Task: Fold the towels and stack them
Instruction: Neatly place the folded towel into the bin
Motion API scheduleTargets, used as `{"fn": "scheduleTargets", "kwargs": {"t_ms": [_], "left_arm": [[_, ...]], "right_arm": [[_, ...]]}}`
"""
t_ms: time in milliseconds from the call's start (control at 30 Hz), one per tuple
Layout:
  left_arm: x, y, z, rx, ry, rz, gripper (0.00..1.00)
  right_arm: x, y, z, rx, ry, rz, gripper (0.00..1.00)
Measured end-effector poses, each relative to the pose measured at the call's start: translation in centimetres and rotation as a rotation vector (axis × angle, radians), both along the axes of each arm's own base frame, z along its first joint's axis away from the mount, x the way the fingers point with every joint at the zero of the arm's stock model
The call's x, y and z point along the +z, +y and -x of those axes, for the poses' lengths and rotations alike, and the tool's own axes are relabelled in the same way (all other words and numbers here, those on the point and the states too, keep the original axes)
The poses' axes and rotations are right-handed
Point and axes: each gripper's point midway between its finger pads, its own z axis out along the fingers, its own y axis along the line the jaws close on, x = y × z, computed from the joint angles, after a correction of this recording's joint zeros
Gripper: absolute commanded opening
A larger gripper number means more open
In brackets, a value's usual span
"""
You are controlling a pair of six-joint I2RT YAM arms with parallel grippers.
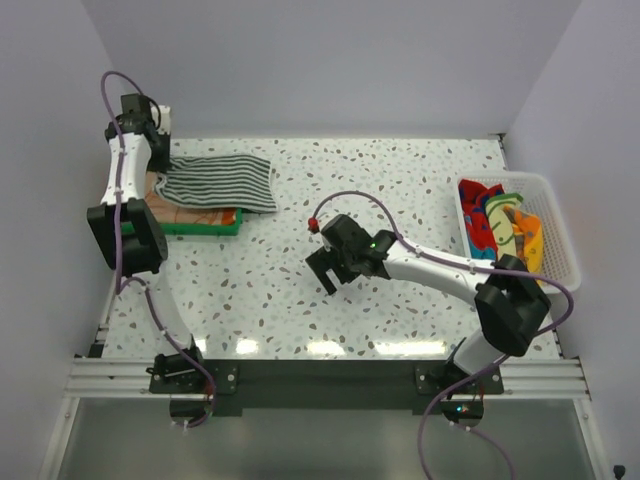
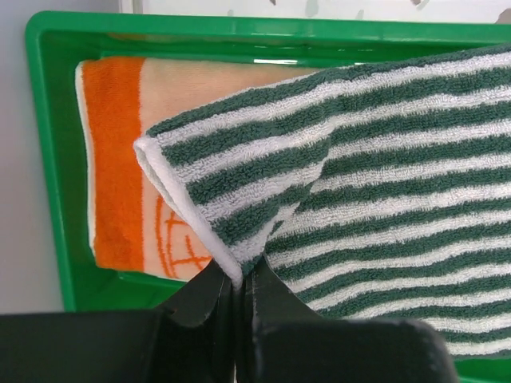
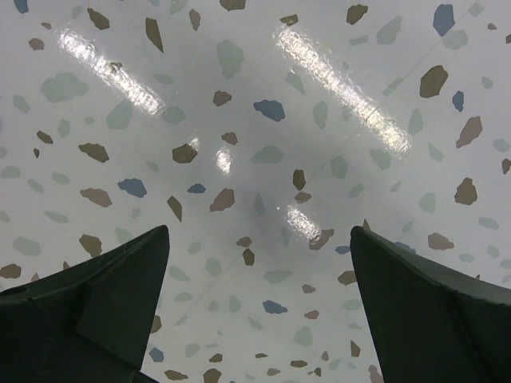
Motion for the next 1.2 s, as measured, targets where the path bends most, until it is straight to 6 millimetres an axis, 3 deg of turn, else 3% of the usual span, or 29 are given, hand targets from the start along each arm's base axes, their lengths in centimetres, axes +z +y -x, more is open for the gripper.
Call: {"fn": "scheduleTargets", "kwargs": {"t_ms": [567,1200], "left_arm": [[0.2,3.4,0.5,-0.104,0.056,-0.186,0.00],[-0.8,6.7,-1.9,-0.117,0.034,-0.381,0.00]], "right_arm": [[0.7,1.3,-1.3,0.007,0.022,0.038,0.99],[0.2,1.3,-1.3,0.007,0.046,0.066,0.99]]}}
